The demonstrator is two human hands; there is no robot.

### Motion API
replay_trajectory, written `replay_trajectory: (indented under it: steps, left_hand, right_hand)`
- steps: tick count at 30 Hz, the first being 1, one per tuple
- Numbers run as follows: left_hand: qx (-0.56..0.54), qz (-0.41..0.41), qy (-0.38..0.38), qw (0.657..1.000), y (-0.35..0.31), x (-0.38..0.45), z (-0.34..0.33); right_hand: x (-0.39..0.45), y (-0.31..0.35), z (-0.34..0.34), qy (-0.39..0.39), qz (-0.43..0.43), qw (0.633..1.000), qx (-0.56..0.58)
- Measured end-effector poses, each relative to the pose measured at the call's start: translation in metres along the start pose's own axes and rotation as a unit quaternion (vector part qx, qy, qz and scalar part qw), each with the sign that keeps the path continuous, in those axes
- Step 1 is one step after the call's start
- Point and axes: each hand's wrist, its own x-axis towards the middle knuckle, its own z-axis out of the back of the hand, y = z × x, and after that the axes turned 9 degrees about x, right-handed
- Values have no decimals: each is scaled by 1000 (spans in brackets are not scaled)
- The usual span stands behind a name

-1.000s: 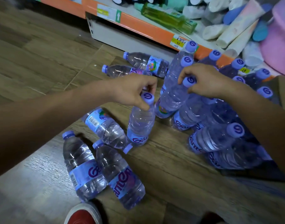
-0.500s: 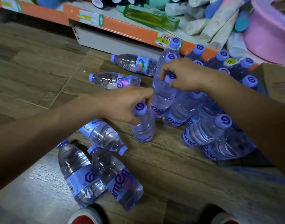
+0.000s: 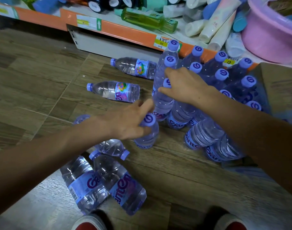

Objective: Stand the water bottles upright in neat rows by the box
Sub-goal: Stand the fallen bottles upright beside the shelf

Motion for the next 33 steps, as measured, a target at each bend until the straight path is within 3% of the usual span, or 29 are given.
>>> replay_trajectory:
  steps: [5,17,22,33]
  left_hand:
    - [4,30,-40,999,-5,0,-4]
    - [11,-48,-141,989,8,5,1]
    - [1,-132,-143,981,3,14,4]
    - [-72,-160,-120,977,-53,56,4]
  right_hand:
    - [-1,1,-1,-16,8,999,49]
    - [3,-4,5,46,35,997,45]
    - [-3,-6,3,45,52,996,54]
    - [-5,-19,16,45,70,990,115]
